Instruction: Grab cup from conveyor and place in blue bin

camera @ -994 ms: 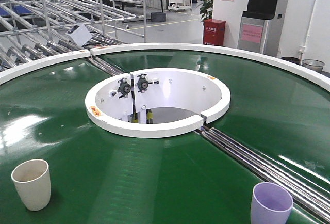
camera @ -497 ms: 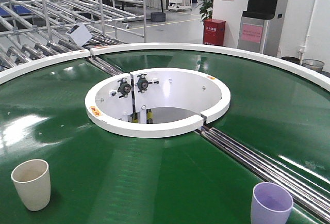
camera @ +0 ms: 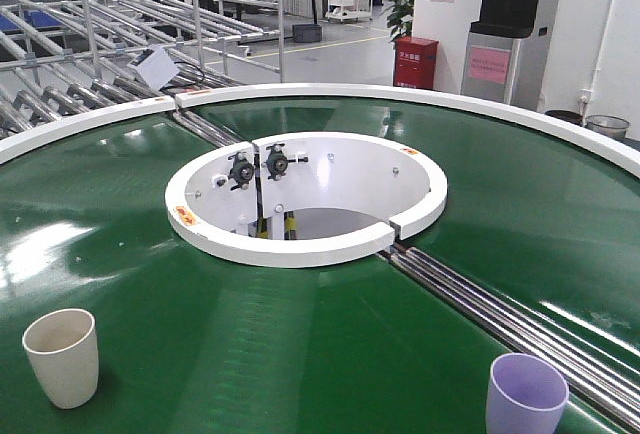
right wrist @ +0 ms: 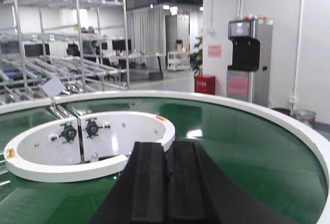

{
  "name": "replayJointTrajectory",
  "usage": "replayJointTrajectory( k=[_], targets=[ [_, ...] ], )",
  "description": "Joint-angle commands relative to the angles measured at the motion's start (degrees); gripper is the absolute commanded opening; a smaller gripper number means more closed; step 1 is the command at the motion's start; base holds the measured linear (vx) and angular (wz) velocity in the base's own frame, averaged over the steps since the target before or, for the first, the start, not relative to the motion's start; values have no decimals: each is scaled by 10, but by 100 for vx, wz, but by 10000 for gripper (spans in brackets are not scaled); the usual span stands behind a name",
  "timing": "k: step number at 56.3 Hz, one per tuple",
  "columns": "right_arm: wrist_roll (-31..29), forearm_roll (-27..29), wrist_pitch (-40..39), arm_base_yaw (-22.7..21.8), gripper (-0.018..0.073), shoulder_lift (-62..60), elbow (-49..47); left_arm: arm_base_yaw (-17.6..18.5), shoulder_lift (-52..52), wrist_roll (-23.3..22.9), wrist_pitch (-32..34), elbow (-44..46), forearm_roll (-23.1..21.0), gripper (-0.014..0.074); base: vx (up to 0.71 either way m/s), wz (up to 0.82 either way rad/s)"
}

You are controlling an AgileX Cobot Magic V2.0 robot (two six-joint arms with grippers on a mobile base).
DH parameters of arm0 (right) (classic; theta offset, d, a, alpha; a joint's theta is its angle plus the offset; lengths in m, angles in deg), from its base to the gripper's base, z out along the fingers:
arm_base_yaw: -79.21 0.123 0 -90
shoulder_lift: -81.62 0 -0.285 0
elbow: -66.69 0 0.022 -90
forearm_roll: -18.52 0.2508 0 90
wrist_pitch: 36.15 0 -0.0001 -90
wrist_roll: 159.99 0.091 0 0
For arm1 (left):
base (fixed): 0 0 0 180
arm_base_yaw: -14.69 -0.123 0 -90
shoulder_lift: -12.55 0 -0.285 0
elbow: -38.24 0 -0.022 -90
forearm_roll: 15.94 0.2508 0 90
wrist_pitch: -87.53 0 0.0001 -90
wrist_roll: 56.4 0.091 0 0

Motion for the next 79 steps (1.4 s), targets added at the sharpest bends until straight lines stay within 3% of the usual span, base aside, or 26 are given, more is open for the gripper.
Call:
replayJointTrajectory(
  k=[1,12,19,30,36,39,43,48,51,63,67,79],
  targets=[
    [-5,-8,-26,-1,-7,72,-48,5,-76,2,-51,61,0,-2,0,0],
    [-5,-8,-23,-1,20,175,-53,5,-172,2,-81,75,0,64,0,0],
    [-5,-8,-26,-1,88,215,-53,5,-225,4,-112,75,1,190,0,0],
    [-5,-8,-43,-1,293,258,-53,5,-308,4,-112,75,0,457,0,0],
    [-5,-8,-60,-1,414,279,-53,5,-363,7,-106,76,13,529,0,0],
    [-5,-8,-69,-1,458,287,-53,3,-392,2,-105,80,31,532,0,0],
    [1,9,-64,-1,498,299,-53,-3,-432,-43,-125,104,48,521,0,0],
    [0,25,-52,-1,508,305,-53,-20,-488,-102,-157,152,71,509,0,0],
    [-3,25,-43,-1,508,307,-53,-30,-523,-114,-176,193,92,505,0,0],
    [-3,25,-35,-1,508,316,-53,-50,-678,-109,-286,374,110,504,0,0],
    [-3,25,-35,-1,508,318,-53,-50,-727,-82,-315,430,109,504,0,0],
    [-4,25,-34,-1,508,318,-53,-50,-839,-49,-341,534,78,503,0,0]
  ],
)
